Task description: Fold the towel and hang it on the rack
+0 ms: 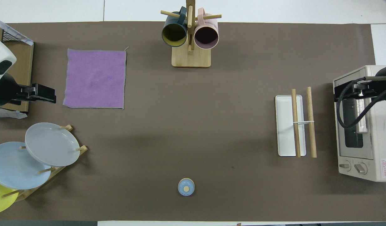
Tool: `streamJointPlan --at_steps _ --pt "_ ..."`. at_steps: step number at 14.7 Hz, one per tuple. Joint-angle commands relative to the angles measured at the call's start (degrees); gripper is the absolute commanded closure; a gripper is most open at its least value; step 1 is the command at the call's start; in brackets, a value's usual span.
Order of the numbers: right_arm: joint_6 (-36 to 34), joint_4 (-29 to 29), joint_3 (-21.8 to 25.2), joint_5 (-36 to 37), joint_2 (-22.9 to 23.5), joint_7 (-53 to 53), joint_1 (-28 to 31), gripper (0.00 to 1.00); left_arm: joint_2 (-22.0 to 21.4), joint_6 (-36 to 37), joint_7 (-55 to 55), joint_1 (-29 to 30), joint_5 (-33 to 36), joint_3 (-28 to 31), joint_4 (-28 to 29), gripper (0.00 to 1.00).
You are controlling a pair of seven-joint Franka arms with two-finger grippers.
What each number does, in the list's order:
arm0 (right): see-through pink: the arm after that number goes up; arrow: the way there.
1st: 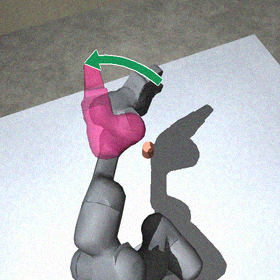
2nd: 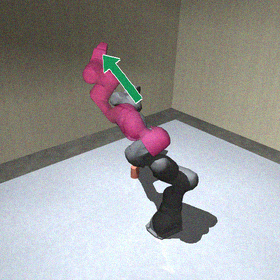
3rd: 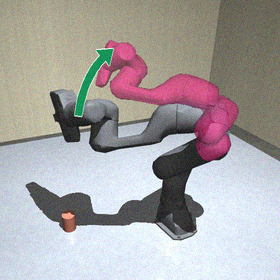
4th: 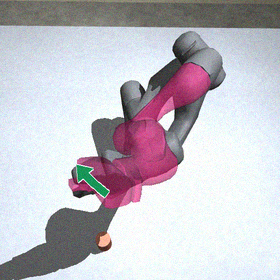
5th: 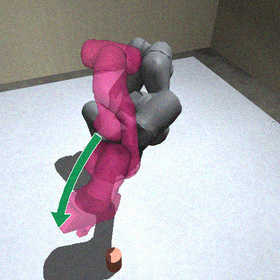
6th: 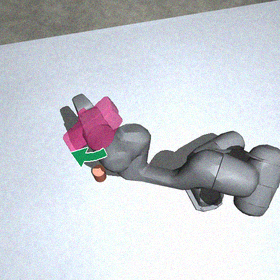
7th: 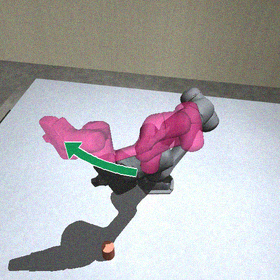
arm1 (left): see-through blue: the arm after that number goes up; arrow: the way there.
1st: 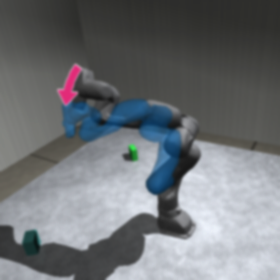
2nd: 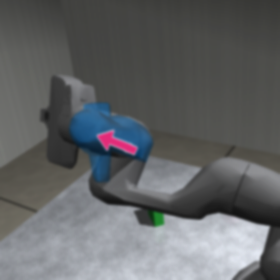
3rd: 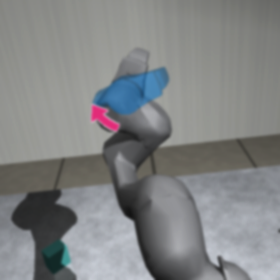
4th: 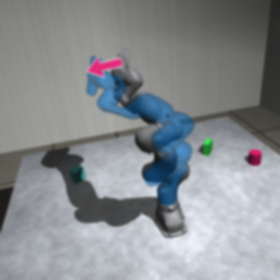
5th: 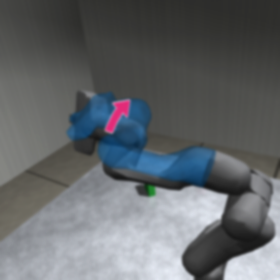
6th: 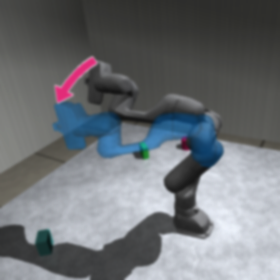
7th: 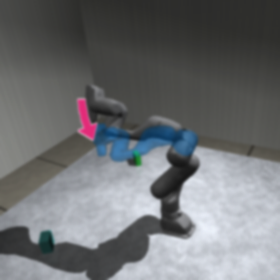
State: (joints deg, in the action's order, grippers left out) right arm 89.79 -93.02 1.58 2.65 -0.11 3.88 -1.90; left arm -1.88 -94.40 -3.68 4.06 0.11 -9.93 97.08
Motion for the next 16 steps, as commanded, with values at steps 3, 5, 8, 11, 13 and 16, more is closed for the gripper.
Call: streamJointPlan --at_steps 3,5,8,11,13,16 --pt "0.04 -0.24 -0.17 -0.98 -0.33 -1.16 0.67 0.0 -1.02 -0.17 0.52 0.16 -0.55 0.17 0.56 0.0" --pt "0.04 -0.24 -0.17 -0.98 -0.33 -1.16 0.58 0.0 -1.19 -0.08 0.78 0.25 -0.55 0.26 1.0 0.0" --pt "0.04 -0.24 -0.17 -0.98 -0.33 -1.16 0.67 0.0 -1.2 -3.14 1.04 2.44 -0.55 0.26 3.37 0.0" --pt "0.04 -0.24 -0.17 -0.98 -0.33 -1.16 0.58 0.0 1.26 -11.91 1.22 5.16 -0.55 0.26 8.99 0.0" --pt "0.04 -0.24 -0.17 -0.98 -0.33 -1.16 0.67 0.0 7.04 -16.84 1.31 7.01 -0.64 0.17 9.18 0.0" --pt "0.04 -0.24 -0.17 -0.98 -0.33 -1.16 0.67 0.0 14.44 -25.11 1.4 9.56 -2.03 0.17 10.05 0.0"
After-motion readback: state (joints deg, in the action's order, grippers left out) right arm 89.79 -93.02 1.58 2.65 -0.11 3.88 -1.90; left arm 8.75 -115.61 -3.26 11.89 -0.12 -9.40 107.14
